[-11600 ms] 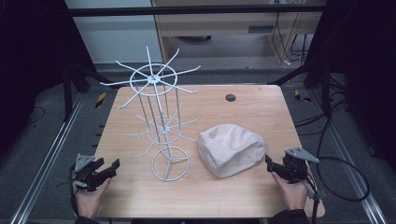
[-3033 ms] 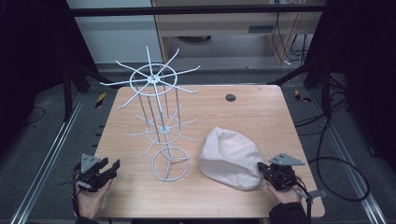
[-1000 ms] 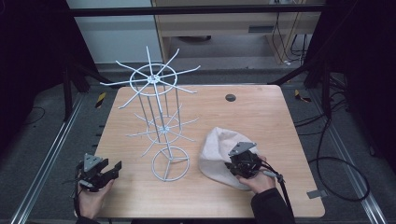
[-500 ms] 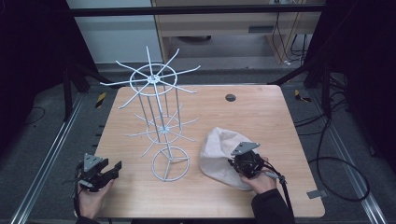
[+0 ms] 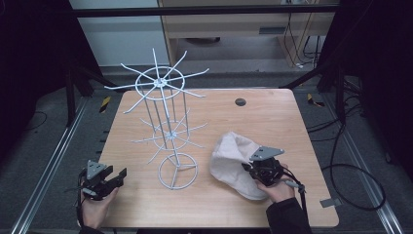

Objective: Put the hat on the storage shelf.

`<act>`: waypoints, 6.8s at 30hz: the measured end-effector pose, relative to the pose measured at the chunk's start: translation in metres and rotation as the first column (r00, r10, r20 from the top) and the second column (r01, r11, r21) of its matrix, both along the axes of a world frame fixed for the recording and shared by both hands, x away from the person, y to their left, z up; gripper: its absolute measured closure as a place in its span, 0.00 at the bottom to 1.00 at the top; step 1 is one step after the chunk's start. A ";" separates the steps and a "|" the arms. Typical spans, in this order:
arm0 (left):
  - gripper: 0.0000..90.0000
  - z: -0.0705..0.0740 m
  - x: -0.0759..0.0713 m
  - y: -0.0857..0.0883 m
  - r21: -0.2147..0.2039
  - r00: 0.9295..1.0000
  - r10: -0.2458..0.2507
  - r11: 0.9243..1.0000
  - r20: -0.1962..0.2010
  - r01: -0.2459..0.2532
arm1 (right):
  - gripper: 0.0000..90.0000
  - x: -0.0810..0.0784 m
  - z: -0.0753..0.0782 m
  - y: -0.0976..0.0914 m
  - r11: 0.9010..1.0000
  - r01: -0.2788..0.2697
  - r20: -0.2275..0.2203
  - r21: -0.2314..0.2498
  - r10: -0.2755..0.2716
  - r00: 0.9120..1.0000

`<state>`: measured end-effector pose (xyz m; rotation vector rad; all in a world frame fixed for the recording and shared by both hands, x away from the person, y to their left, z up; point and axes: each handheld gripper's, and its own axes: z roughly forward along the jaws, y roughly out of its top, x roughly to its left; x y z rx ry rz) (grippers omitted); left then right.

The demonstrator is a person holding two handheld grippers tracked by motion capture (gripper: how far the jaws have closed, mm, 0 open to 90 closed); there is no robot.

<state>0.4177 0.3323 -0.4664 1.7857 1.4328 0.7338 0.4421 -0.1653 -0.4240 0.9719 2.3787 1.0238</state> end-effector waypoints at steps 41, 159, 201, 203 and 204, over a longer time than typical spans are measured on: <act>0.49 -0.001 0.000 -0.001 0.002 1.000 0.004 1.000 -0.001 -0.004 | 0.99 -0.032 0.062 -0.048 0.951 0.062 0.306 0.302 -0.158 0.939; 0.49 0.000 0.000 0.001 0.001 1.000 0.008 1.000 -0.001 -0.008 | 0.88 -0.041 0.129 0.056 0.891 -0.222 0.484 0.397 0.002 0.875; 0.44 -0.004 0.002 -0.001 0.008 1.000 -0.008 1.000 -0.012 0.008 | 0.13 -0.030 0.009 -0.033 0.943 0.099 0.164 0.318 -0.158 0.974; 0.41 -0.005 0.003 -0.001 0.007 1.000 -0.020 1.000 -0.014 0.020 | 0.13 -0.025 -0.011 -0.043 0.948 0.150 0.127 0.282 -0.192 0.973; 0.40 -0.006 0.003 -0.001 0.006 0.999 -0.029 1.000 -0.014 0.029 | 0.13 -0.024 -0.015 -0.046 0.948 0.162 0.116 0.275 -0.200 0.973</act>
